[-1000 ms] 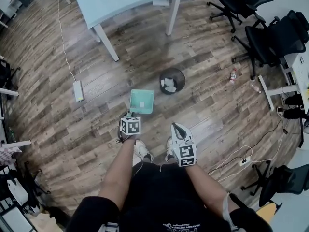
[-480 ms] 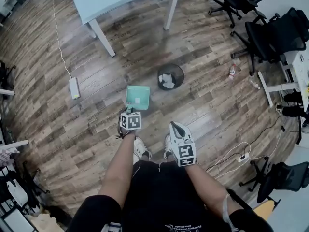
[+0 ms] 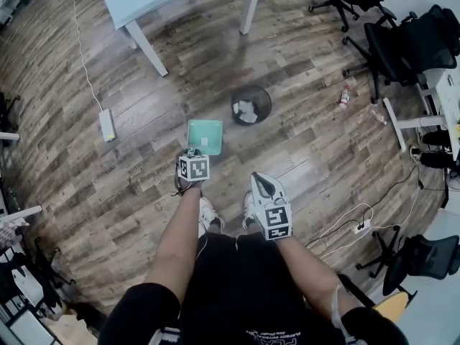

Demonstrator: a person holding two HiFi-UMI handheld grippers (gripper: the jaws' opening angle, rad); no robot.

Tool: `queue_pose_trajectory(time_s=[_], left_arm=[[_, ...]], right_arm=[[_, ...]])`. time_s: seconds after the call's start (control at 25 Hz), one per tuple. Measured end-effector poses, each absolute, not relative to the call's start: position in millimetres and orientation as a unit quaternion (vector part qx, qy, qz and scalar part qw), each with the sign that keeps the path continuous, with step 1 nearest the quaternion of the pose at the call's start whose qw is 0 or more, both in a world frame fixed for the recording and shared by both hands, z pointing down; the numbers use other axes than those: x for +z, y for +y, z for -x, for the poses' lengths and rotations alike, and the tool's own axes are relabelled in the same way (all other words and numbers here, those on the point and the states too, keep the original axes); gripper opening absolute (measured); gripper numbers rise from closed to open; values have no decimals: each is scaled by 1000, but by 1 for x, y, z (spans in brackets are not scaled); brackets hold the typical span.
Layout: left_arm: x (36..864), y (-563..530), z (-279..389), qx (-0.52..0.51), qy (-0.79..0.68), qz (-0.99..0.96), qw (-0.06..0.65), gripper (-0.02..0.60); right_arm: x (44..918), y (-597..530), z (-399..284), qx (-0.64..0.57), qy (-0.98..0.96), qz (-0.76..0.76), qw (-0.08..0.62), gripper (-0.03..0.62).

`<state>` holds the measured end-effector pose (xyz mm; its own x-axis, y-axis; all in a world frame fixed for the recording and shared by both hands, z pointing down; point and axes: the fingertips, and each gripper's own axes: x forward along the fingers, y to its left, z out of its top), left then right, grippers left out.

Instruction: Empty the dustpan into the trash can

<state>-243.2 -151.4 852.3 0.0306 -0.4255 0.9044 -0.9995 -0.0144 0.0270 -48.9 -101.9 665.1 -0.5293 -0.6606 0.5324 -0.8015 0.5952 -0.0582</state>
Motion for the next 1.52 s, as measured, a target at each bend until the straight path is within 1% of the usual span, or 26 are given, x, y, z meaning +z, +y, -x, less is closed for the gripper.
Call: queue_pose_trajectory(time_s=[0.24, 0.32, 0.56, 0.68, 0.84, 0.92, 1.16, 1.36, 1.52], left_arm=[[837, -159, 232, 352, -593, -630, 357, 118], [829, -161, 229, 349, -589, -639, 351, 146], [782, -163, 226, 330, -602, -662, 301, 147], [756, -157, 225, 313, -610, -667, 290, 146], [712, -147, 216, 290, -619, -681, 262, 146], [689, -145, 207, 273, -624, -689, 248, 130], [625, -119, 184, 216, -624, -717, 225, 50], [560, -105, 177, 138, -617, -748, 202, 25], [524, -90, 170, 81, -595, -779, 179, 25]], right_arm=[[673, -108, 46, 162, -858, -421, 245, 25], [676, -111, 46, 171, -858, -418, 246, 24], [678, -114, 51, 176, -863, -406, 244, 25], [673, -113, 58, 173, -868, -400, 238, 25], [656, -115, 68, 164, -880, -390, 214, 25], [645, -120, 69, 154, -886, -390, 199, 25], [616, -113, 66, 145, -890, -399, 168, 25], [568, -125, 49, 136, -884, -431, 118, 25], [529, -122, 48, 106, -895, -427, 71, 25]])
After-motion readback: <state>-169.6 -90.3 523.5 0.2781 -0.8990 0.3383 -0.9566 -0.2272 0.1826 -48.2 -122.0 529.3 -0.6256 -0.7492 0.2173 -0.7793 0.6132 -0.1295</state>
